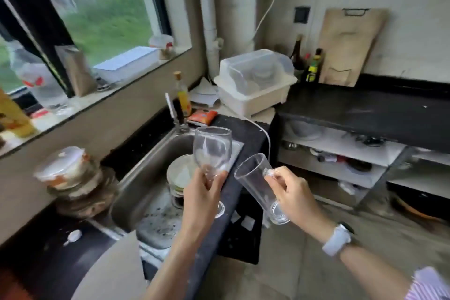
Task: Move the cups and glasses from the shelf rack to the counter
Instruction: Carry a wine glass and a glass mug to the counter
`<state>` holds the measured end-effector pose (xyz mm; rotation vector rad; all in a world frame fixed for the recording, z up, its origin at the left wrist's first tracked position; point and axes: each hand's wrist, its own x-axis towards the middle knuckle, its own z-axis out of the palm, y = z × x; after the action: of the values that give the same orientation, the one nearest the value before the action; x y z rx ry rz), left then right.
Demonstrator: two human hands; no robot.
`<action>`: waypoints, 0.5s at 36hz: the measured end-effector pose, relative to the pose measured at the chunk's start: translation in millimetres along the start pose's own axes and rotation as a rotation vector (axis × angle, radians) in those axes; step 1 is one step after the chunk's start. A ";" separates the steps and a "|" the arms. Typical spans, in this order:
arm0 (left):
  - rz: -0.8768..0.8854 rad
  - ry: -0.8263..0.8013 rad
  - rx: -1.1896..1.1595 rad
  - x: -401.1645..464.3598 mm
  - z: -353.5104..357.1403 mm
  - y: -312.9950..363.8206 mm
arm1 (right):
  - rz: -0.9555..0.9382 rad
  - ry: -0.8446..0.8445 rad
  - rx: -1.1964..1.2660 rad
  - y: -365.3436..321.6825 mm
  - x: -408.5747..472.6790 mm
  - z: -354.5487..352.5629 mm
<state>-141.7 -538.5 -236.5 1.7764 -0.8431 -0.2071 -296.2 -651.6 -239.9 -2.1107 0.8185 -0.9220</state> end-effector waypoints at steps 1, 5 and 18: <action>0.011 -0.043 -0.024 5.7 28.0 6.8 | 0.015 0.023 -0.021 16.8 3.5 -19.8; 0.049 -0.166 -0.068 20.8 124.9 34.2 | 0.070 0.105 -0.111 71.5 14.2 -93.0; 0.145 -0.492 -0.105 77.6 340.0 106.7 | 0.266 0.384 -0.313 199.6 45.3 -244.9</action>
<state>-309.6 -862.0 -250.8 1.5774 -1.2803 -0.5983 -518.5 -880.4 -252.6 -2.0342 1.4854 -1.1273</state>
